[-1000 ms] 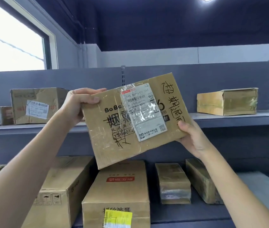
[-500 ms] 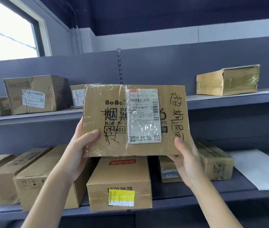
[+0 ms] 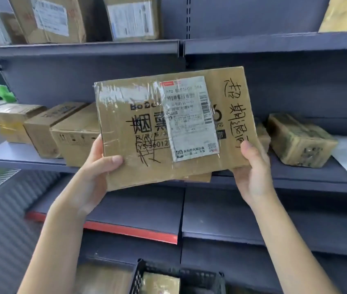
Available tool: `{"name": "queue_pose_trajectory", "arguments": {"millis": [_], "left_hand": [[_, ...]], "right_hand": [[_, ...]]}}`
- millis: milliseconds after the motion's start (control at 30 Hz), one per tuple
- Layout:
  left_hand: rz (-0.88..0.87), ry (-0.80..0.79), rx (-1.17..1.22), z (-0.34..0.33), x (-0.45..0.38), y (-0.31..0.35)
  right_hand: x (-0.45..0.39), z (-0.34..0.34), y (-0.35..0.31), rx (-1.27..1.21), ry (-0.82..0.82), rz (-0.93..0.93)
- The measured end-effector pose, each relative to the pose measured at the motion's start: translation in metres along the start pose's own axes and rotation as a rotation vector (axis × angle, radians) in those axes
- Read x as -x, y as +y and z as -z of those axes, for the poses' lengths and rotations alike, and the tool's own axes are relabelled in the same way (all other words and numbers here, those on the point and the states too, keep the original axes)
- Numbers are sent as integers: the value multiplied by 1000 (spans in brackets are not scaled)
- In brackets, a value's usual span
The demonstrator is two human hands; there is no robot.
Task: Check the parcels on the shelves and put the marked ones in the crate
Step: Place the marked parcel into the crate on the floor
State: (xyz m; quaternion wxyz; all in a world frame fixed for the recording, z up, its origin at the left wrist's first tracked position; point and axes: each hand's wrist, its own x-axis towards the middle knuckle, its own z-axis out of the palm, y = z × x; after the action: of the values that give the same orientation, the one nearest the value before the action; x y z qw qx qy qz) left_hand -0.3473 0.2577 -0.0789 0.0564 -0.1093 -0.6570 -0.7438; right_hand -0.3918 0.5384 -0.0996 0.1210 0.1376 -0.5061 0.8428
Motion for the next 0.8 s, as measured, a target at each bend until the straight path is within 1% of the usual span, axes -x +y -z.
{"name": "queue_pose_trajectory", "arguments": {"millis": [67,167,300,367,433,500,567,667,733,800], "left_hand": [[117,29,-10,11,15,-18],[262,136,7,23,39,-42],[467,271,-37,50,65,-66],[494,323,-15,65,74,-81],[506,319,57,73,78,-96],[547,273,148,74,81,-111],[601,210,204,77,79,-128],[664,61,216,84,70,-149],[742,-75,183,92,69,-162],[838,-283,99,96,67,-176]], "right_hand": [[10,4,16,-21,62,-73],[25,15,44,-25,154,-205],[51,25,78,-10,164,-339],[64,33,95,-3,168,-419],[77,41,109,17,184,-493],[89,45,119,64,190,-544],[100,49,125,102,242,-580],[108,53,132,134,299,-611],[113,55,137,173,318,-643],[118,58,141,183,349,-671]]}}
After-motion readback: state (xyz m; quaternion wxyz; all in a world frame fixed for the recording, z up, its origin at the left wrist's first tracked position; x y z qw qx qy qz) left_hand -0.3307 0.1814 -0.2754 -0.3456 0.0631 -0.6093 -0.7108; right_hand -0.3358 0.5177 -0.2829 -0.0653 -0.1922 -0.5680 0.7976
